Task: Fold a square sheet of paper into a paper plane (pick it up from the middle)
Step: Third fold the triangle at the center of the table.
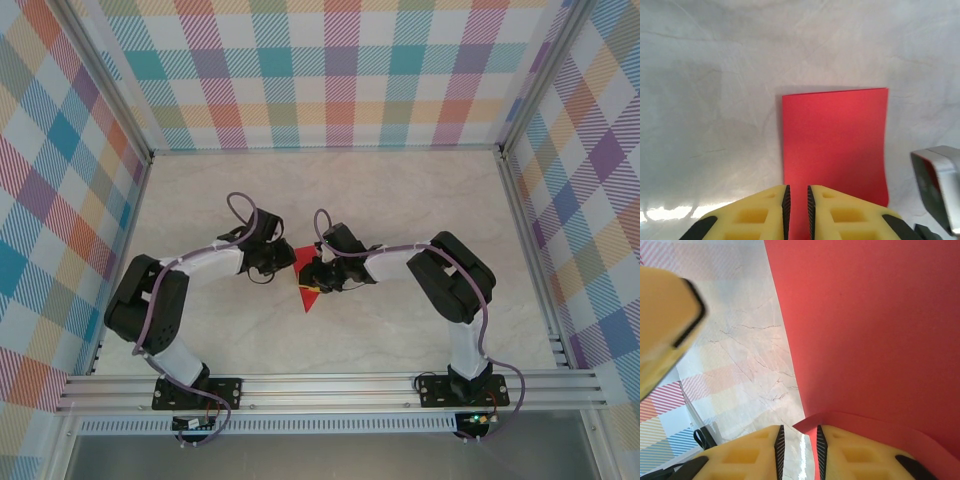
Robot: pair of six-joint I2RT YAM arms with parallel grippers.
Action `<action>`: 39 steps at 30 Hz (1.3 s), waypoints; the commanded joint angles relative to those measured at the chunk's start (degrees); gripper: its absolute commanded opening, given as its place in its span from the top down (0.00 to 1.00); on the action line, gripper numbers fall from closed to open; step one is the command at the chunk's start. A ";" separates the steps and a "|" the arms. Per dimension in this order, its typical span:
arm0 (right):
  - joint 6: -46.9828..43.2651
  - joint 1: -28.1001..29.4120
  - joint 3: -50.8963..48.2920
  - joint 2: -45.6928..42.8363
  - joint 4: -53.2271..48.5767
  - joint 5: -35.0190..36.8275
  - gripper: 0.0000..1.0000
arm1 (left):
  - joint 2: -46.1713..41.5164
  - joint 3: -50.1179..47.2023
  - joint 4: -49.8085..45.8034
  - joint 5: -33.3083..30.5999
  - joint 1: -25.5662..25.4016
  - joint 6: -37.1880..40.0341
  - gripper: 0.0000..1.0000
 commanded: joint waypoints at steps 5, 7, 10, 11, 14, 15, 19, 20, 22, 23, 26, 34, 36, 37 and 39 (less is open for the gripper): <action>-1.38 0.32 -0.86 1.10 -4.18 4.60 0.74 | -3.56 -3.55 -2.42 -1.35 2.38 -1.84 0.81; -1.56 0.30 -0.95 0.94 -3.98 4.81 0.75 | -3.96 -4.09 -2.19 -0.34 2.34 -1.84 0.81; -1.73 0.33 -1.28 0.84 -3.56 4.90 0.76 | -4.78 -5.11 -1.31 1.38 2.34 -1.92 0.81; -1.79 0.32 -1.30 0.76 -3.56 4.99 0.76 | -5.02 -5.46 -1.00 2.11 2.34 -1.85 0.81; -1.91 0.26 -1.56 0.76 -3.20 5.08 0.80 | -5.87 -6.60 0.48 5.06 2.34 -1.77 0.81; -1.91 0.33 -1.65 0.76 -3.14 5.08 0.81 | -6.13 -6.92 0.77 5.79 2.34 -1.76 0.81; -1.82 0.33 -1.92 0.77 -2.86 5.26 0.88 | -6.83 -8.27 1.99 8.69 2.25 -1.39 0.82; -1.78 0.32 -1.92 0.81 -2.83 5.30 0.91 | -6.79 -8.38 2.35 9.41 2.17 -1.17 0.82; -1.91 0.32 -1.92 0.85 -2.99 5.43 0.95 | -6.75 -8.86 3.09 10.82 1.84 -1.09 0.82; -1.91 0.33 -1.92 0.89 -3.21 5.56 0.97 | -6.66 -9.02 3.37 11.37 1.66 -1.14 0.83; -2.09 0.27 -1.79 0.85 -4.11 5.99 1.00 | -6.62 -9.78 4.38 12.63 0.87 -1.24 0.83; -2.09 0.31 -1.64 1.07 -4.91 6.12 1.00 | -3.90 -10.61 8.64 14.47 -1.61 -2.98 0.88; -2.09 0.27 -1.66 1.03 -4.92 6.11 1.00 | -2.88 -10.35 9.28 14.37 -1.88 -3.27 0.91; -2.06 0.26 -1.68 1.03 -4.98 6.13 1.00 | -2.47 -10.24 9.24 14.02 -1.97 -3.39 0.93; -2.01 0.28 -1.74 1.03 -5.02 6.19 1.00 | -1.95 -9.95 8.62 12.61 -2.00 -3.48 0.96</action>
